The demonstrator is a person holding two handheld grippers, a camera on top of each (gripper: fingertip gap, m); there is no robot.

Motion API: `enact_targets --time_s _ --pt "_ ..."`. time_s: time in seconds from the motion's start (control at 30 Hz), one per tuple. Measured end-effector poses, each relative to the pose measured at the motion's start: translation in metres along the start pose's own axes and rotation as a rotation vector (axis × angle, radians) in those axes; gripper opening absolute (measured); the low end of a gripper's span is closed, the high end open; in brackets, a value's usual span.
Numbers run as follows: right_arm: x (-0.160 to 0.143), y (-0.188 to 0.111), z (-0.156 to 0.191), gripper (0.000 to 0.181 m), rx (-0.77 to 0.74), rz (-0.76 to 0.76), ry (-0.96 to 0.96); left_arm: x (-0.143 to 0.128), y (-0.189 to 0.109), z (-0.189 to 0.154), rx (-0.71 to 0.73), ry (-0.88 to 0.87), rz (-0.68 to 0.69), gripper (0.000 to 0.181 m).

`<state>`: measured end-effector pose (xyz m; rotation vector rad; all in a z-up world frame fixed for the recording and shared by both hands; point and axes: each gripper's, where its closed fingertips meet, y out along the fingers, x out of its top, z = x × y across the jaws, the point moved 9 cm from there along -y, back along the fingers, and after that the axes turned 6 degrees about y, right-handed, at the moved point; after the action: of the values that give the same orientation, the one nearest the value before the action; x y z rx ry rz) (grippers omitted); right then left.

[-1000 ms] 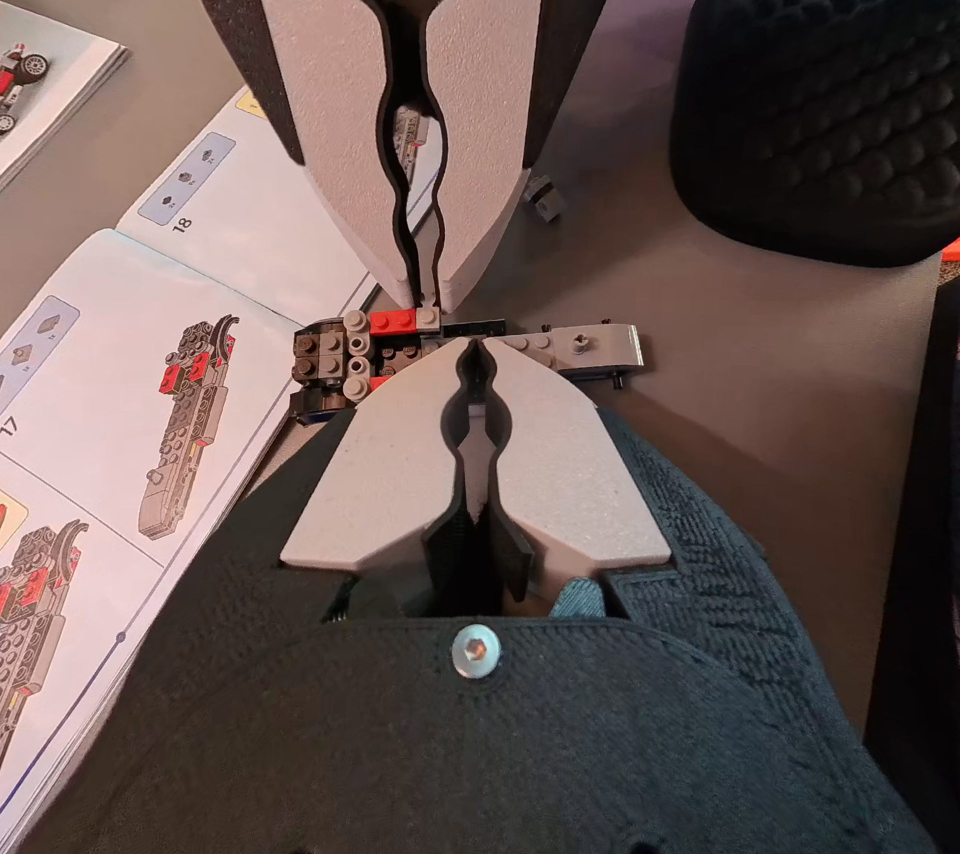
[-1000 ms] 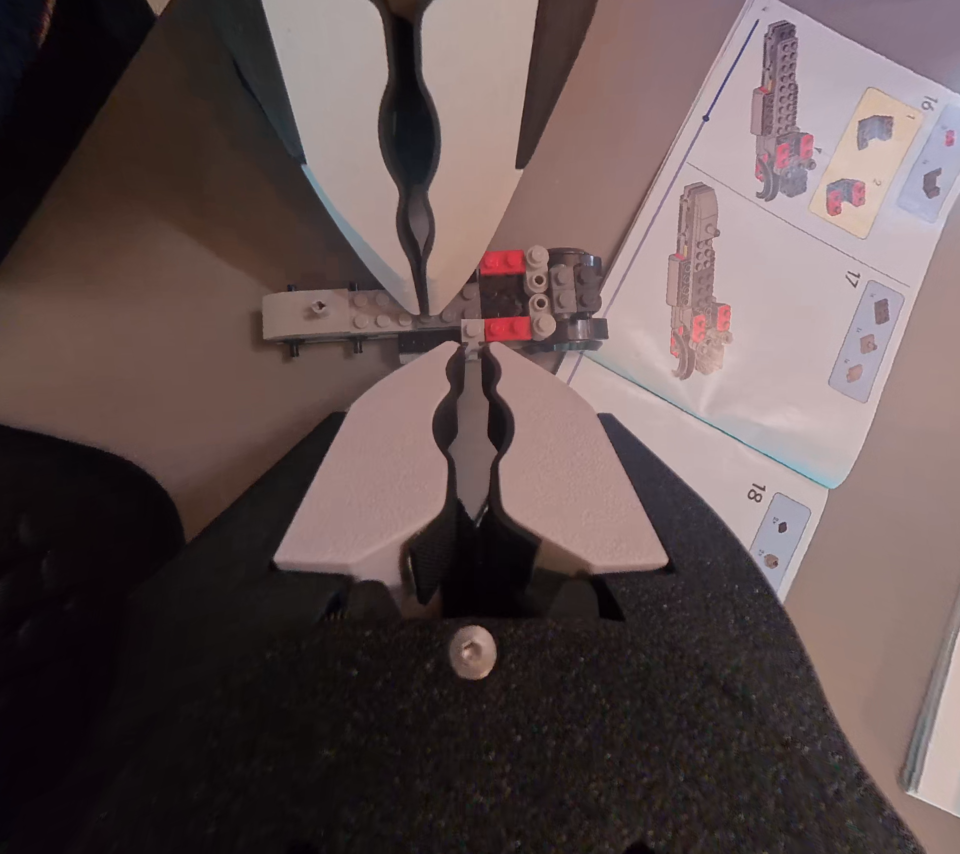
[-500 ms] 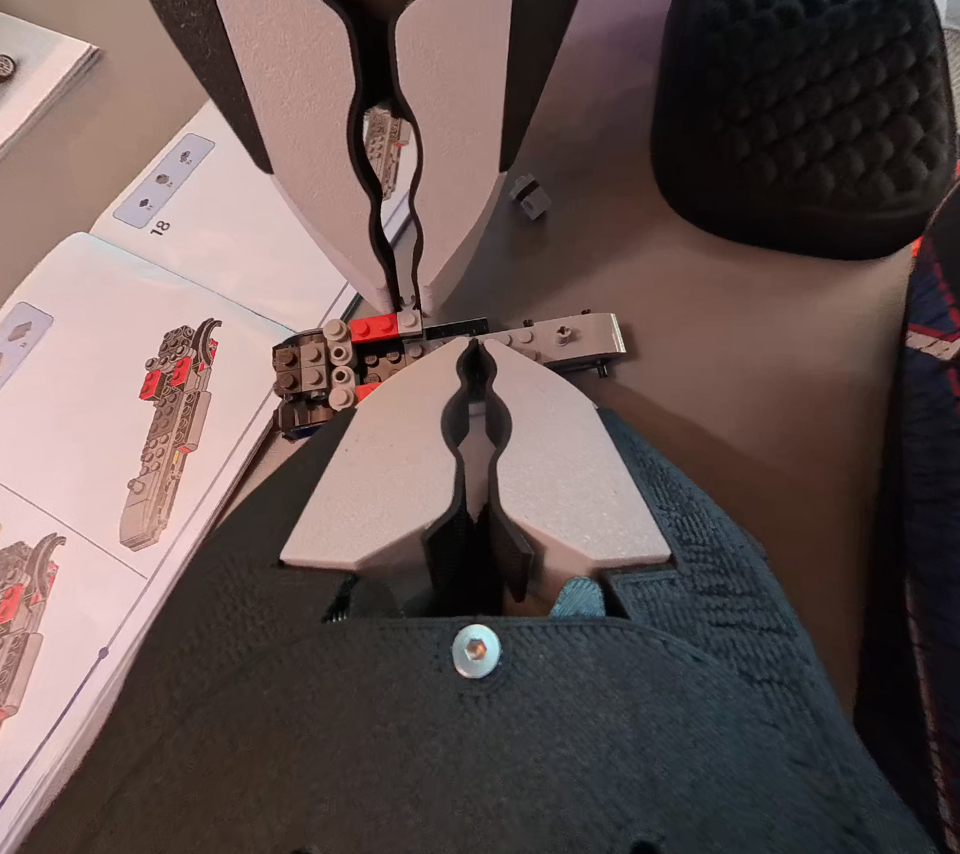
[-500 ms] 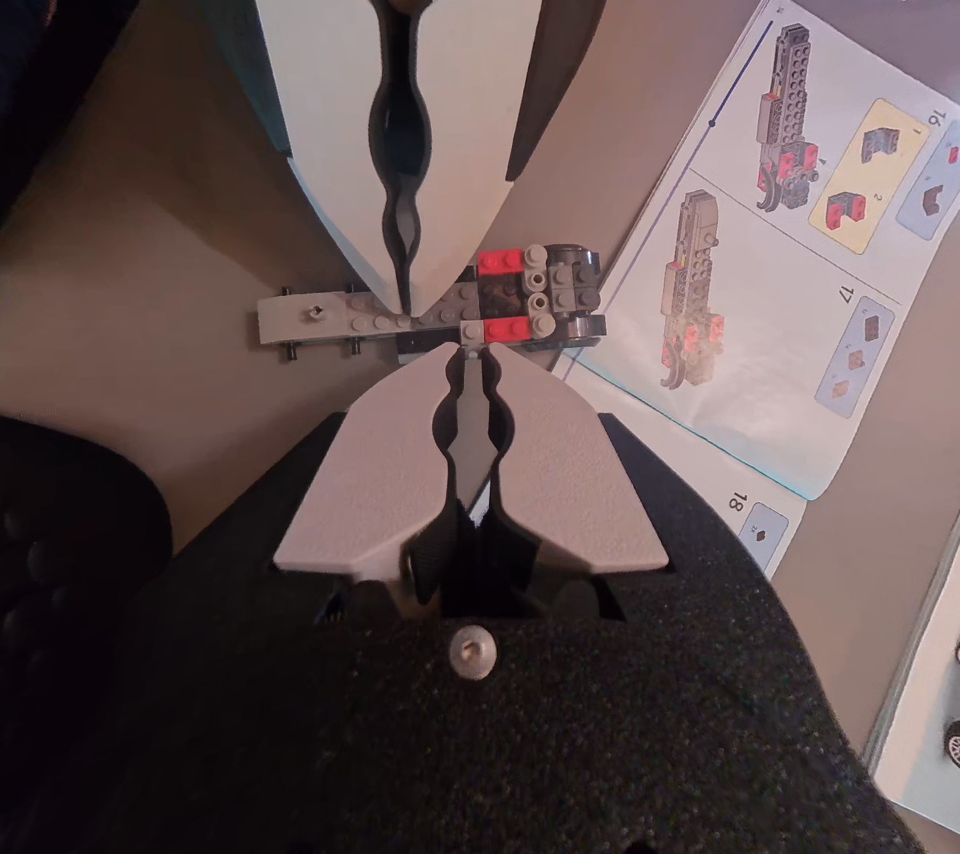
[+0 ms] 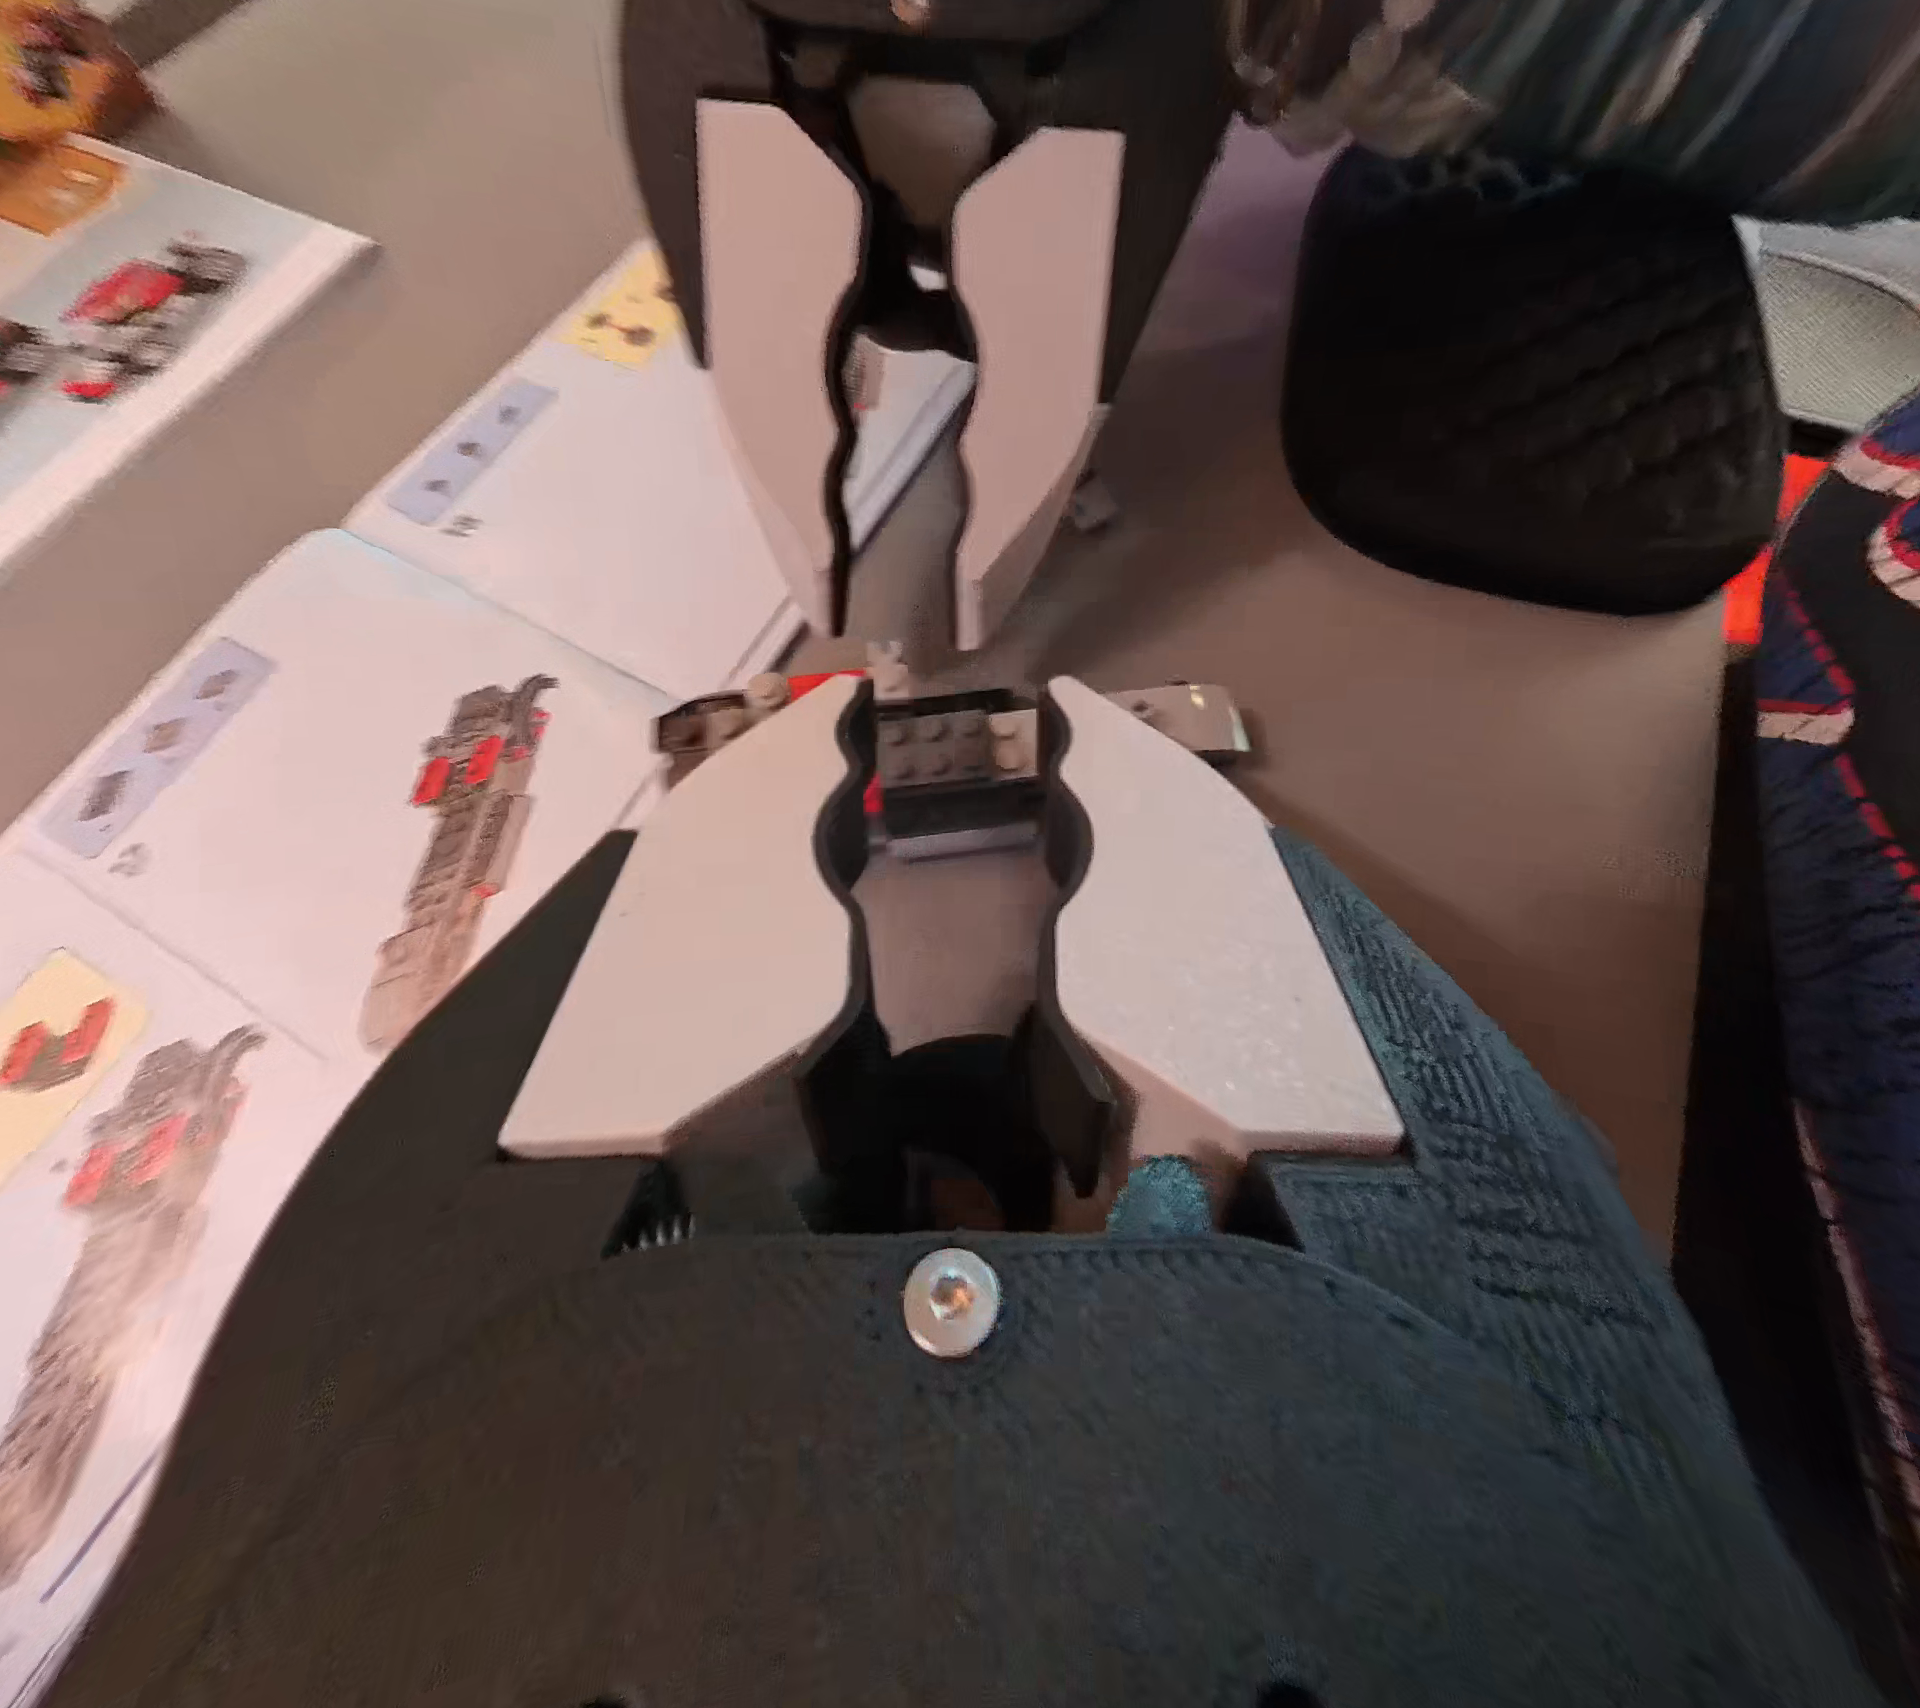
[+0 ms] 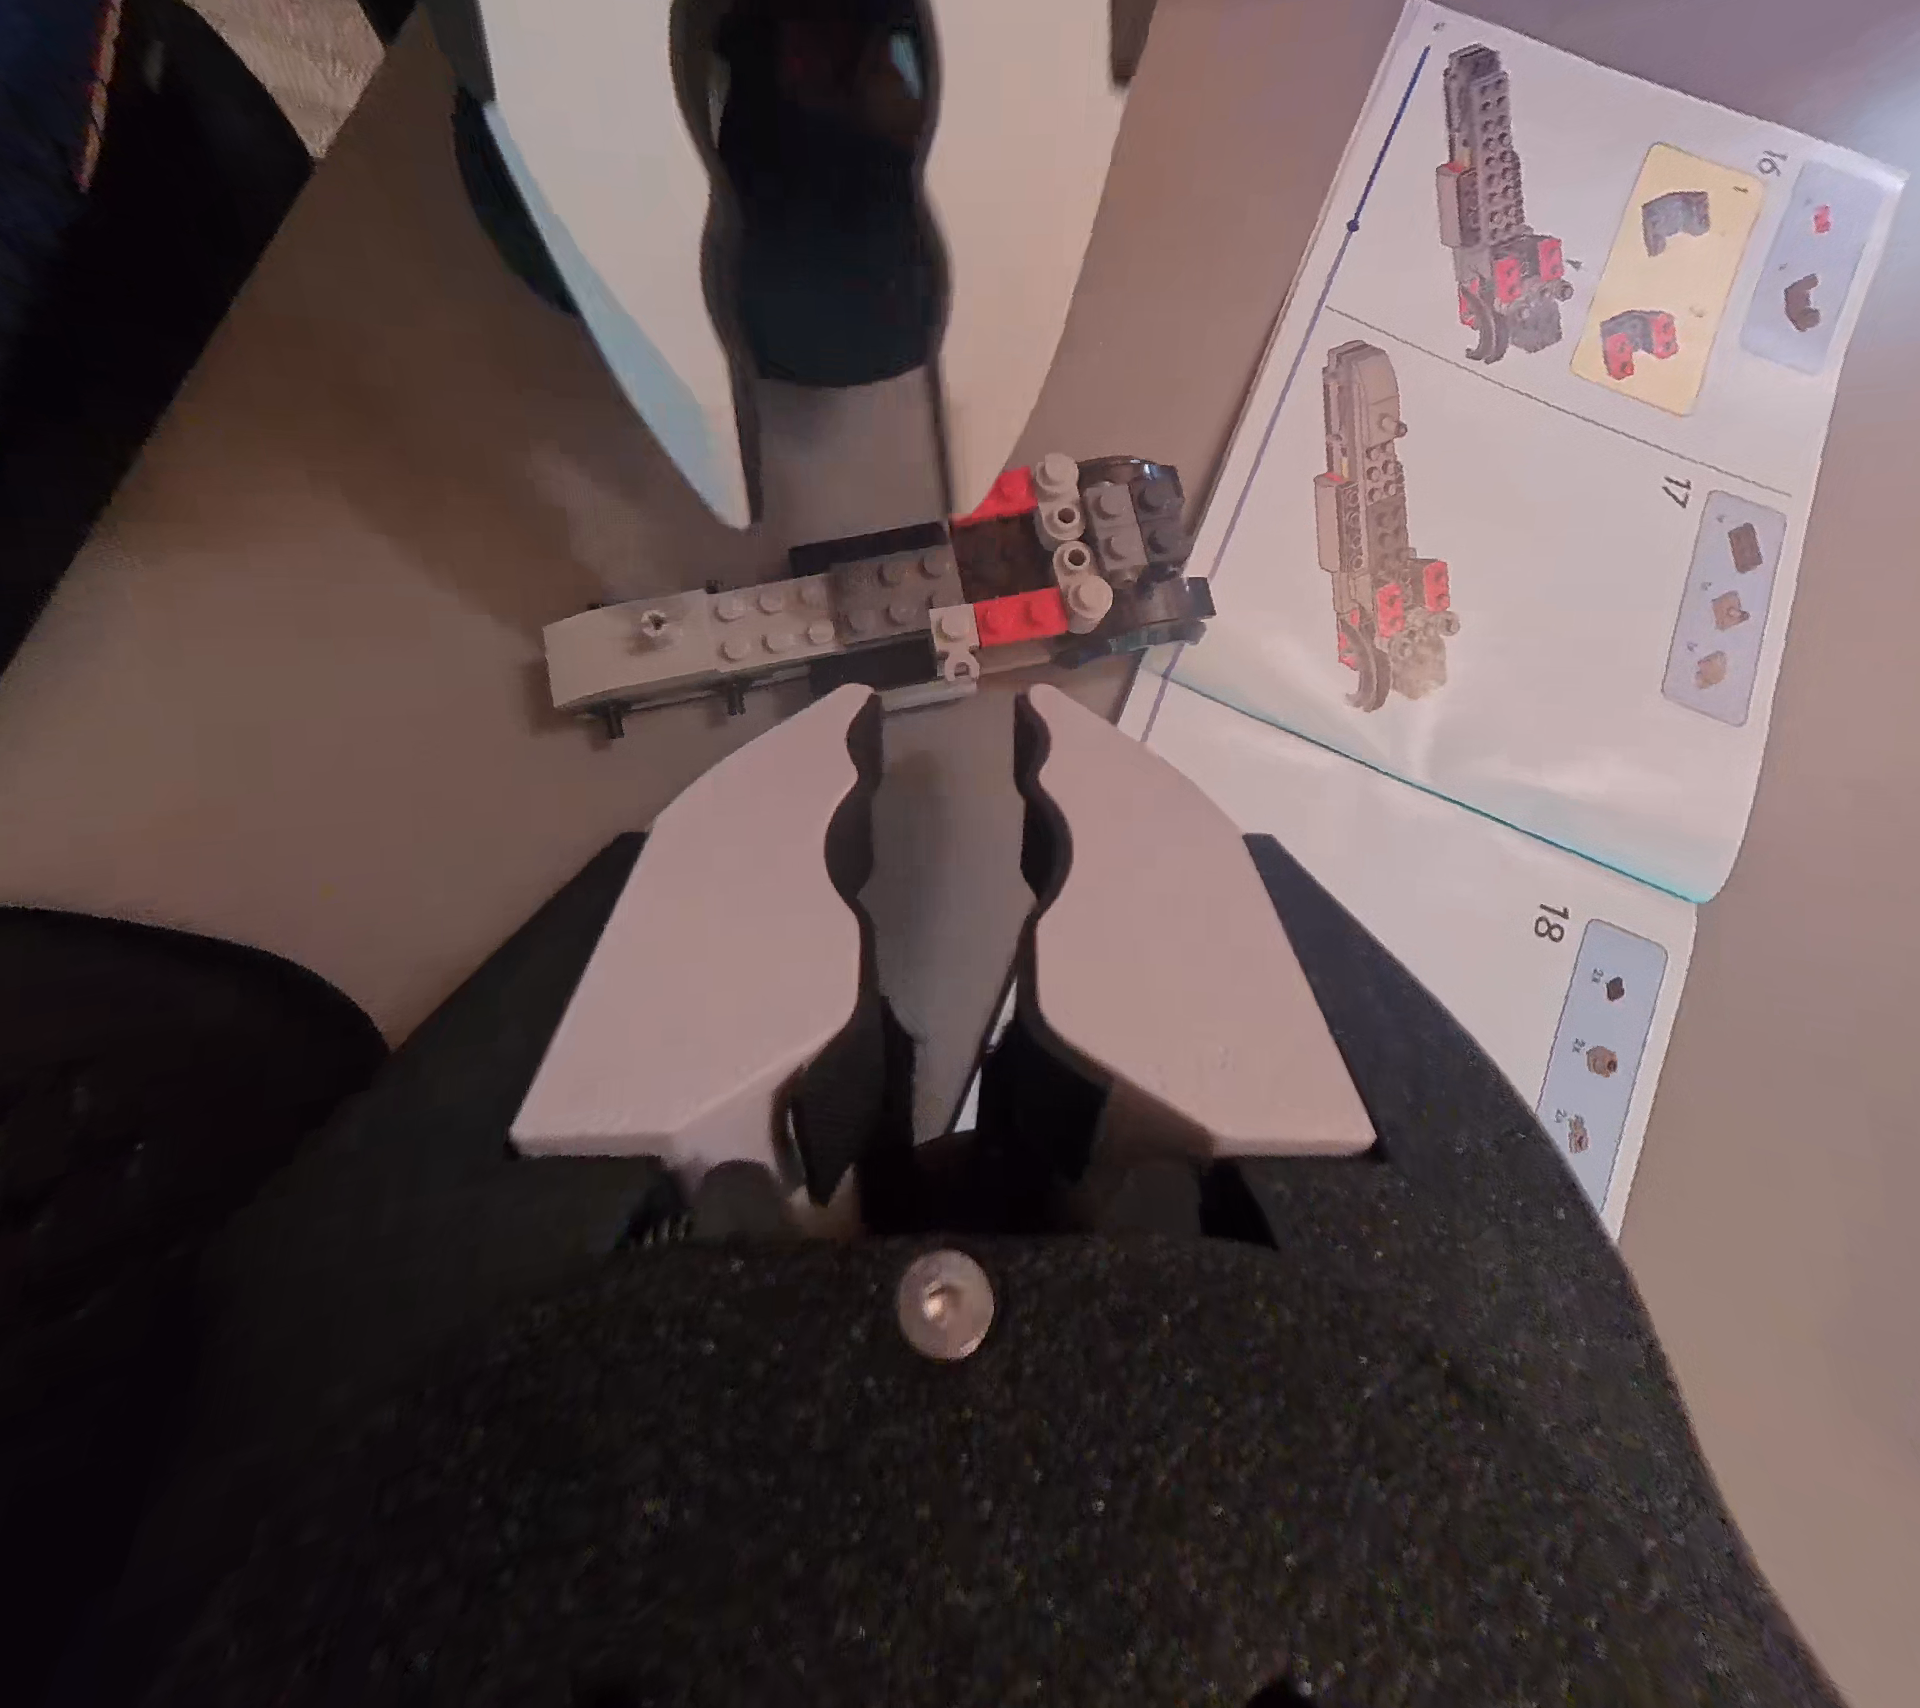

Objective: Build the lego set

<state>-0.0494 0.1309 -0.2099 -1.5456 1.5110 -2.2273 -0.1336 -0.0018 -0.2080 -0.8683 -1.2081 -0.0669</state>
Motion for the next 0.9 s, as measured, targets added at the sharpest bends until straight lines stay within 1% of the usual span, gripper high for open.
enact_targets --time_s 0.07,0.17,0.23,0.3,0.37,0.5,0.6,0.67,0.77,0.87,0.9 --pt "-0.002 -0.002 -0.002 0.035 -0.006 -0.032 0.034 0.000 -0.010 0.007 0.089 -0.003 -0.025 0.039" --pt "-0.005 -0.002 -0.003 0.043 0.002 -0.091 0.054 -0.007 -0.021 0.017 0.195 -0.010 -0.024 0.053" --pt "-0.006 0.000 -0.004 0.048 -0.003 -0.125 0.052 -0.012 -0.022 0.022 0.206 -0.037 0.000 0.064" --pt "-0.006 0.002 -0.008 0.052 -0.009 -0.165 0.066 -0.014 -0.019 0.025 0.177 -0.081 0.012 0.076" --pt "-0.005 0.004 -0.011 0.055 -0.001 -0.199 0.091 -0.016 -0.014 0.028 0.142 -0.118 0.052 0.081" --pt "-0.006 0.009 -0.015 0.060 0.001 -0.215 0.110 -0.018 -0.006 0.030 0.100 -0.132 0.128 0.082" --pt "-0.007 0.014 -0.018 0.061 -0.002 -0.209 0.128 -0.020 -0.002 0.030 0.067 -0.142 0.167 0.081" --pt "-0.006 0.017 -0.019 0.060 0.009 -0.204 0.138 -0.021 0.001 0.031 0.038 -0.149 0.190 0.075" --pt "-0.006 0.020 -0.016 0.060 0.033 -0.191 0.148 -0.020 0.005 0.031 -0.024 -0.147 0.212 0.072" --pt "-0.005 0.018 -0.007 0.048 0.062 -0.175 0.143 -0.021 0.007 0.030 -0.088 -0.147 0.223 0.062" --pt "-0.006 0.018 -0.004 0.047 0.068 -0.160 0.145 -0.021 0.008 0.029 -0.111 -0.141 0.222 0.059"
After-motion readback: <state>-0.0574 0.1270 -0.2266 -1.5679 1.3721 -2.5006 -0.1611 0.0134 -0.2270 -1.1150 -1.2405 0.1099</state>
